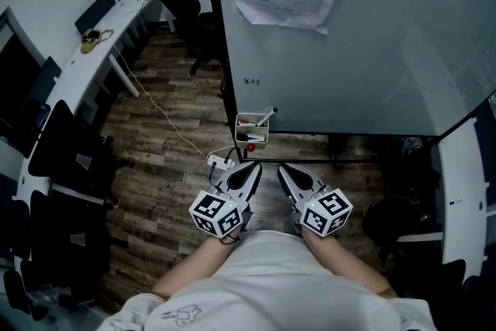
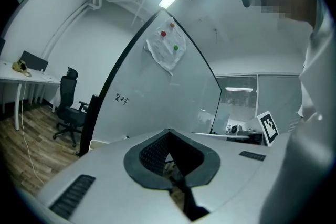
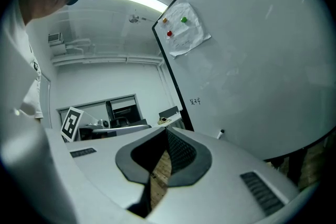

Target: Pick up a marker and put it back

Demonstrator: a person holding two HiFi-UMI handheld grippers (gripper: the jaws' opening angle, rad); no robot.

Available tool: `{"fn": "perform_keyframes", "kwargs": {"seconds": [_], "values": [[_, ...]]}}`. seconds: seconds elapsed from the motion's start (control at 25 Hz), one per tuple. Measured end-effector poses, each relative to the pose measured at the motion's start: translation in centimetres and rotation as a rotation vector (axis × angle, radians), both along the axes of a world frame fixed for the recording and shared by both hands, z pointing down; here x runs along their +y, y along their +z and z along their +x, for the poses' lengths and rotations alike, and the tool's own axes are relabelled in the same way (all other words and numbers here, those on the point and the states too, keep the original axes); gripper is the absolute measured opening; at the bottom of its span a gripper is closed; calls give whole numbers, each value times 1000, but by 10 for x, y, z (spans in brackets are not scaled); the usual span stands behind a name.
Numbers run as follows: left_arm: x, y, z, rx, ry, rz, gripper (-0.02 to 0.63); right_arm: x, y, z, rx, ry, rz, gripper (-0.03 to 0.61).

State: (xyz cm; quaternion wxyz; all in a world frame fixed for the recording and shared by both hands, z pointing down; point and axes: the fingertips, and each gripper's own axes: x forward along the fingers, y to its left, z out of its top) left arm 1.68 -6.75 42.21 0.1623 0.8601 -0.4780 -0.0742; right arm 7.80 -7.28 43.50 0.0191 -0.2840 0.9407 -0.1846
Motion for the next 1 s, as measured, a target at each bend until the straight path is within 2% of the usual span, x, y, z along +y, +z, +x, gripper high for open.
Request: {"fn": "perform_keyframes", "kwargs": {"seconds": [0.44, 0.64, 0.8, 1.0], "values": [[-52, -10, 20, -27, 191, 23, 5, -42, -10, 9, -23, 148, 20, 12], [-75, -15, 7, -32, 256, 37, 5, -60, -13, -3, -25, 213, 25, 12], [-94, -17, -14, -70, 294, 67, 5, -83, -13, -17, -22, 281, 37, 12], [-111, -17, -36, -78, 367, 67, 5, -109, -15, -57, -14, 329, 55, 12]]}}
